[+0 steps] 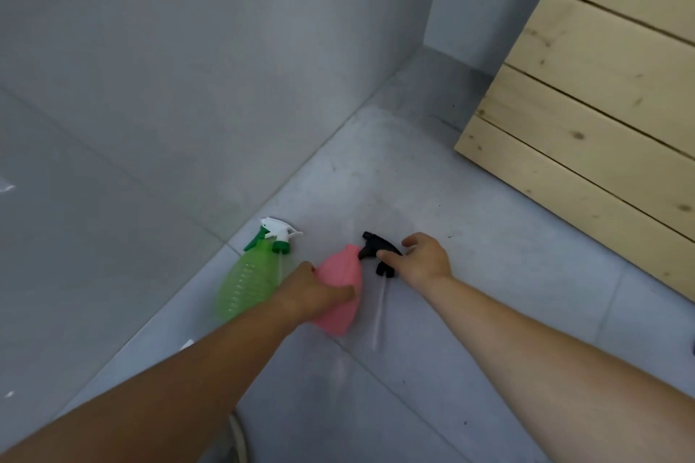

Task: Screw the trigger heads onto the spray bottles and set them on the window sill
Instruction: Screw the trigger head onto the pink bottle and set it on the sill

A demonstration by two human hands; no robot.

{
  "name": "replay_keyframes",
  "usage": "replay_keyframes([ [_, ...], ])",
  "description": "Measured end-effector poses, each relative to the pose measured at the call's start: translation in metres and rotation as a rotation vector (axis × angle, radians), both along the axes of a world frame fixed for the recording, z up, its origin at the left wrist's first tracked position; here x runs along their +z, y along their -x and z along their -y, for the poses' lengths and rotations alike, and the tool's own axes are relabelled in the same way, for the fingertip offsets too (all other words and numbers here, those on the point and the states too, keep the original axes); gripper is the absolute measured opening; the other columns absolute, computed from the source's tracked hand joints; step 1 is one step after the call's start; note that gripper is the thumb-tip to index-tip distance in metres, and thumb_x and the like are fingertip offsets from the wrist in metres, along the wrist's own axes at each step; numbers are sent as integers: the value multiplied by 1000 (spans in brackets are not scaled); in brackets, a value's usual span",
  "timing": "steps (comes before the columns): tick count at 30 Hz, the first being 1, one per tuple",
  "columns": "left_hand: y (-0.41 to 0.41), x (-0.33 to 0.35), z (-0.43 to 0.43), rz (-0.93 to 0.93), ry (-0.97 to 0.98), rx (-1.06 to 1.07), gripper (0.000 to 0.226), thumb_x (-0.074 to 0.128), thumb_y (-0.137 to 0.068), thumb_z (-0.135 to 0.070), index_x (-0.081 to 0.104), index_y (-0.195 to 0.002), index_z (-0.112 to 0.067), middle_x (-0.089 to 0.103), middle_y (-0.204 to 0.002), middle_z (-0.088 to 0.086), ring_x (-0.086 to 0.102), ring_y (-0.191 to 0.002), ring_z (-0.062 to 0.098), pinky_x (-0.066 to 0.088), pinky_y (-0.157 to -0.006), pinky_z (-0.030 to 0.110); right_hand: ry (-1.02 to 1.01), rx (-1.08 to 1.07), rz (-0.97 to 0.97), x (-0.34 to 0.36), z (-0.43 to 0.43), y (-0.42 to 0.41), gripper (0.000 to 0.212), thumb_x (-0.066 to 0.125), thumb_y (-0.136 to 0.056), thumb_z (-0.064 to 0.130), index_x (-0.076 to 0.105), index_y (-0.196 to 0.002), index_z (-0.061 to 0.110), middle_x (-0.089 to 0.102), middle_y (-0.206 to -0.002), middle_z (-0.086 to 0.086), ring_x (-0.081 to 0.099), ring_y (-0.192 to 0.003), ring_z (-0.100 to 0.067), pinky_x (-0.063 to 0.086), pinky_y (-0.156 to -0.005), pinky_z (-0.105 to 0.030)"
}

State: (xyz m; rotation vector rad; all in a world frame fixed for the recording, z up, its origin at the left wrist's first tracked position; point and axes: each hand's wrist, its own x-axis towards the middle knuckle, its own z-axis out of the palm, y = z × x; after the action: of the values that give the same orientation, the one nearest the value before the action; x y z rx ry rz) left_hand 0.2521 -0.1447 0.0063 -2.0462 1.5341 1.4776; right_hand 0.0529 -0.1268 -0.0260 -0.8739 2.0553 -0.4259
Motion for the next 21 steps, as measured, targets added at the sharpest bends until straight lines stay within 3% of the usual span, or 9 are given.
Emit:
replay_keyframes([
  [4, -5, -1, -2, -54, -9, 93, 85, 83, -77, -46, 45, -143, -8, 58, -139, 9, 58, -104, 24, 48, -83, 33, -38, 48, -32, 1, 4, -3, 50, 82, -72, 37, 64, -108, 8, 66, -105, -8, 62, -98, -23, 52, -82, -32],
  [8, -8, 1, -9, -94, -6, 106, 81, 83, -78, -44, 47, -141, -9, 59, -136, 8, 62, -110, 25, 51, -83, 34, -71, 13, 107, 1, 5, -5, 28, 85, -69, 27, 69, -83, 9, 65, -77, -3, 61, -73, -18, 49, -64, -26],
  [10, -7, 6, -14, -128, -15, 102, 79, 83, -79, -43, 47, -141, -9, 59, -130, 5, 61, -109, 25, 51, -82, 34, -53, -20, 183, 4, 3, -5, 24, 84, -71, 25, 73, -84, 7, 68, -76, -6, 61, -67, -17, 50, -62, -27],
  [14, -6, 33, -12, -196, 5, 41, 77, 83, -81, -42, 48, -141, -10, 56, -121, 1, 60, -106, 22, 51, -86, 33, 27, -90, 273, 37, 0, 6, 18, 77, -80, 19, 72, -88, 5, 70, -84, -13, 65, -73, -22, 57, -73, -38],
  [17, -5, 70, -6, -228, 81, -31, 75, 83, -78, -49, 52, -137, -15, 62, -126, 2, 63, -110, 23, 56, -92, 36, 105, -116, 305, 83, 0, 23, 11, 74, -84, 16, 66, -88, 8, 70, -90, -16, 67, -77, -23, 57, -67, -32],
  [21, -5, 137, -7, -266, 171, -151, 70, 86, -75, -48, 55, -132, -19, 65, -123, 1, 66, -109, 22, 57, -90, 33, 225, -100, 334, 160, -4, 39, 10, 71, -87, 13, 65, -88, 5, 68, -87, -17, 63, -69, -20, 58, -62, -29],
])
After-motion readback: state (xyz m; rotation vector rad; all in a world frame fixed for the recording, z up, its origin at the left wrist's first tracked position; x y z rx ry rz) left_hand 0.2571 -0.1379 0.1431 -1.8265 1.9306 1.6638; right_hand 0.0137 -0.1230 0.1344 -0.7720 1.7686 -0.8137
